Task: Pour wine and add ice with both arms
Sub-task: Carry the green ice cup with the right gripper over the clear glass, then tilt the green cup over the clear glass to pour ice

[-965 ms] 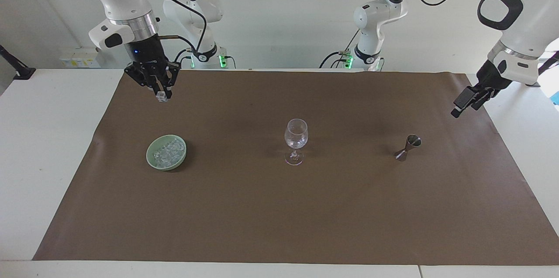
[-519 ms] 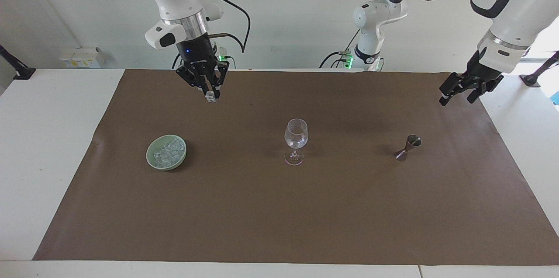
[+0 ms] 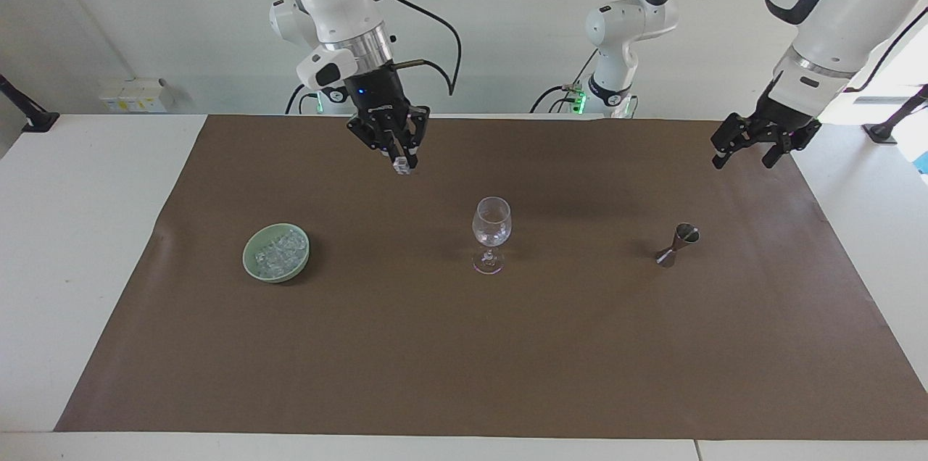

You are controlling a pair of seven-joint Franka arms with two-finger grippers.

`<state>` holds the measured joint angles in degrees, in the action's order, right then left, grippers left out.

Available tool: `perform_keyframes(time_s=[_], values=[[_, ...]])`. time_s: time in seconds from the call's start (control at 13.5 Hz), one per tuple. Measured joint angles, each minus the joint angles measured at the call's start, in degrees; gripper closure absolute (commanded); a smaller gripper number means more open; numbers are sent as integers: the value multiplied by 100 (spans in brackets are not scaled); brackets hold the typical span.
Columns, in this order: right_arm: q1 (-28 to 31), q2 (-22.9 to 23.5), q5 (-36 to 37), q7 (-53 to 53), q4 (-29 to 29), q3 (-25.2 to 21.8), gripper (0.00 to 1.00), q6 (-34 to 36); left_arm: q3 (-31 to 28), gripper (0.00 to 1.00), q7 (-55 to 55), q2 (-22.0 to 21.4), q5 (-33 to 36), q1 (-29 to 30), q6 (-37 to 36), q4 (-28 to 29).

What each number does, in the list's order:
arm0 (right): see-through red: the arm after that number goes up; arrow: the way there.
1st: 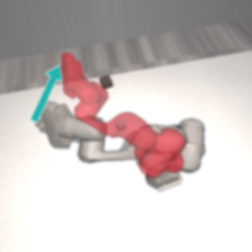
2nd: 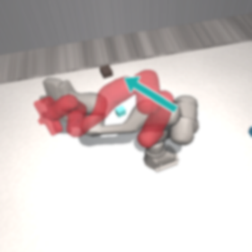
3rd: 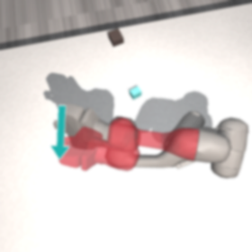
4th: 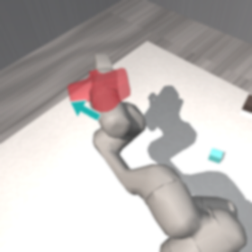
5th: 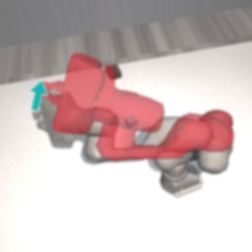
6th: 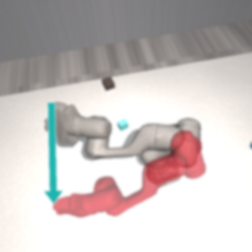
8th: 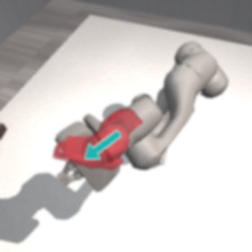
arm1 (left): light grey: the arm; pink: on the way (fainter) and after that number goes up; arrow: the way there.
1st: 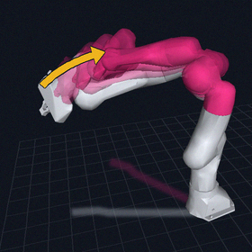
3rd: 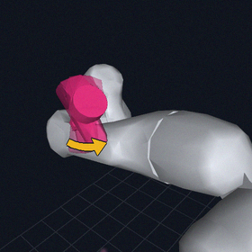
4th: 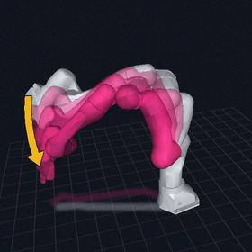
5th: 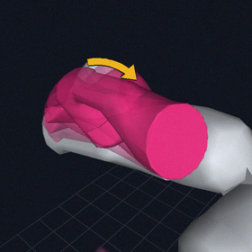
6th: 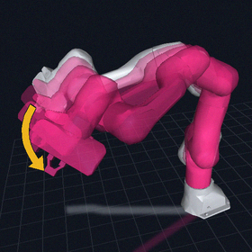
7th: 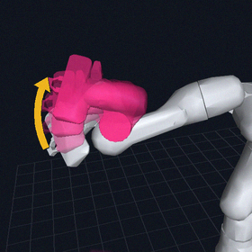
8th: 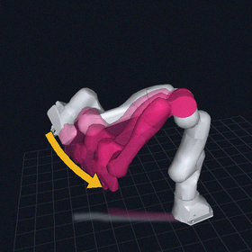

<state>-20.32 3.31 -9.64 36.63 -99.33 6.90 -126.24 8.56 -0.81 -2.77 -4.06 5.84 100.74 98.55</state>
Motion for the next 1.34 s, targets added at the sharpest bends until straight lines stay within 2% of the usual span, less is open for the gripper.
perform_keyframes(time_s=[0.15, 0.45, 0.74, 1.34], values=[[-258, 158, -29, 97, -19, 0, 100, -314, -375, 0, 0, -11, 0, -417, -1, -6], [-570, 582, -29, 380, -79, 0, 100, -1110, -461, 0, -46, -135, 229, -477, -422, -218], [-621, 645, -29, 380, -235, -10, 100, -1140, -311, 0, -109, -194, 443, -373, -932, -617], [-677, 642, -29, 380, -442, -13, 100, -1146, -273, 0, -116, -200, 443, -234, -869, -336]])
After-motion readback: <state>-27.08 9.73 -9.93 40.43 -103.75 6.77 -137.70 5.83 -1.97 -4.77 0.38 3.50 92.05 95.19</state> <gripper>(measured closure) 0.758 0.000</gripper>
